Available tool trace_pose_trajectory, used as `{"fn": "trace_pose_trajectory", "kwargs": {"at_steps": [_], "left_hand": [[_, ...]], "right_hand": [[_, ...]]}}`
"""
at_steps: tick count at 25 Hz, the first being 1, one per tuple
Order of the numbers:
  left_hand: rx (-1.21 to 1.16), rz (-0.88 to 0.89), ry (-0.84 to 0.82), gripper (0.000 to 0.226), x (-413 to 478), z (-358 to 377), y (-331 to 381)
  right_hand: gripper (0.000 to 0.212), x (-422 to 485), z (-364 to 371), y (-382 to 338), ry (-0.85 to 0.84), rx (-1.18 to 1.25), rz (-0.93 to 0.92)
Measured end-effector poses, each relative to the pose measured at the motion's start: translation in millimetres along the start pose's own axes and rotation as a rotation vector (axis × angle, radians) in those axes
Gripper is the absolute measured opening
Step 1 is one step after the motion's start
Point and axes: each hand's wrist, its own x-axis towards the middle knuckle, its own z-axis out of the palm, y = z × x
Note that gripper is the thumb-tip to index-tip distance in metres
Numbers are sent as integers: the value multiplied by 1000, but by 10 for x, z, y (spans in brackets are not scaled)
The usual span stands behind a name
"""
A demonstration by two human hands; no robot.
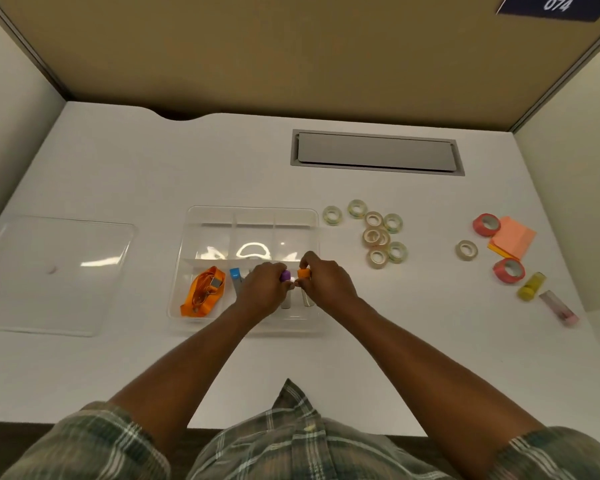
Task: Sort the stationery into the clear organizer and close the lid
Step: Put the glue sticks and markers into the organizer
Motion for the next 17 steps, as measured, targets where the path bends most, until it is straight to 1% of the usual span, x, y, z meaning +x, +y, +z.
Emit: {"fn": "trace_pose_trajectory", "kwargs": {"at_steps": [1,3,6,8,11,13,15,17], "left_hand": [[61,7,-20,16,30,8,12],[157,14,-69,18,60,32,28],[213,4,-88,22,79,91,22],[202,0,-73,24,85,102,33],[169,15,7,32,91,79,100],[137,48,46,32,98,78,216],[110,94,46,30,104,115,405],[91,155,20,30,100,223,640]], "right_hand": [[17,16,32,-18,-4,-76,-13],[14,52,64,-48,-43,-166,-4],[18,74,55,-59,-95,-197,-3],[20,48,11,-10,-69,-139,-17],[17,-32,-87,145,20,37,-28],[14,-114,-171,301,79,121,-33],[13,-210,-252,499,115,152,-18],[13,-325,-336,752,140,173,37]]}}
